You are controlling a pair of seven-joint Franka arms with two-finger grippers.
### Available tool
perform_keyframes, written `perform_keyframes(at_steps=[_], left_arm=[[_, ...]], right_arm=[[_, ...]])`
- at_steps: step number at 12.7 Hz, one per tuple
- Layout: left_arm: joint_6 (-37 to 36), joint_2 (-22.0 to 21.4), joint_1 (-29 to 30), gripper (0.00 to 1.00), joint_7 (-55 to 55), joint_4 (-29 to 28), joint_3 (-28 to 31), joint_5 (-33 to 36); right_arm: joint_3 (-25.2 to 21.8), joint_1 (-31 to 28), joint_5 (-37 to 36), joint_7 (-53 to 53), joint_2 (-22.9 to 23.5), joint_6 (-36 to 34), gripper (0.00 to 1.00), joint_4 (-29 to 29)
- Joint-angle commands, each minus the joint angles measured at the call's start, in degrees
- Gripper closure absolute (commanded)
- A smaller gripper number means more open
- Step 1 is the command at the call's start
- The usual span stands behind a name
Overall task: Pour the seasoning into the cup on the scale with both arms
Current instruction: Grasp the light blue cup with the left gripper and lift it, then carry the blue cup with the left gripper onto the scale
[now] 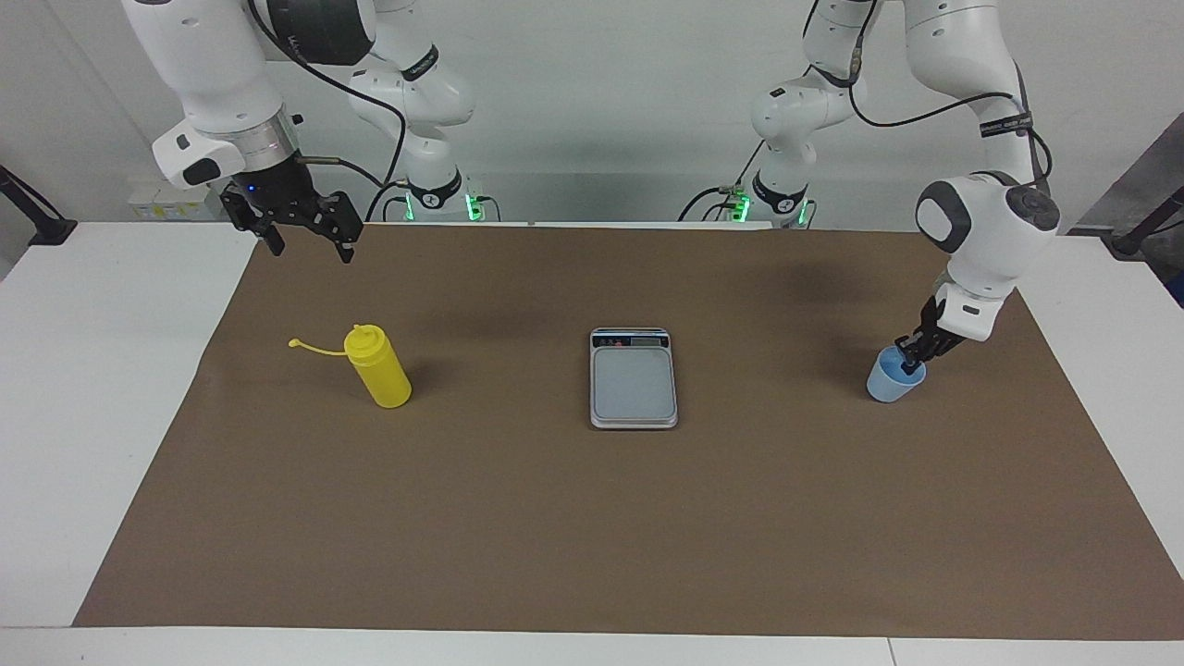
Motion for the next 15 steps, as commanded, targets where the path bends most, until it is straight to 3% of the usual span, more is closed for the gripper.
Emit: perform_keyframes(at_steps=[1,6,11,15], left_arm=[[-0.27,-0.29,-3.25,1.0,-3.72,0.14,0.63,-1.03],[-0.97,0.32,-4.74,1.0,-5.21,1.45,0.63,-1.12],[-9.22,3.05,-12.12,1.0,-20.05,11.11,0.63,-1.12],[-12.21,3.93,-18.8,1.0,-31.3,14.37,0.72,-1.03]], right_arm=[[0.37,-0.38,0.87,-0.13,-0.25,-0.1,0.0,-0.44],[0.37,-0.38,0.87,-0.22,-0.25,-0.02,0.0,-0.44],[0.37,-0.38,0.87,-0.13,-0.25,-0.02,0.0,-0.44],[0.28,-0.47,0.87,-0.22,-0.25,-0.02,0.0,-0.44]])
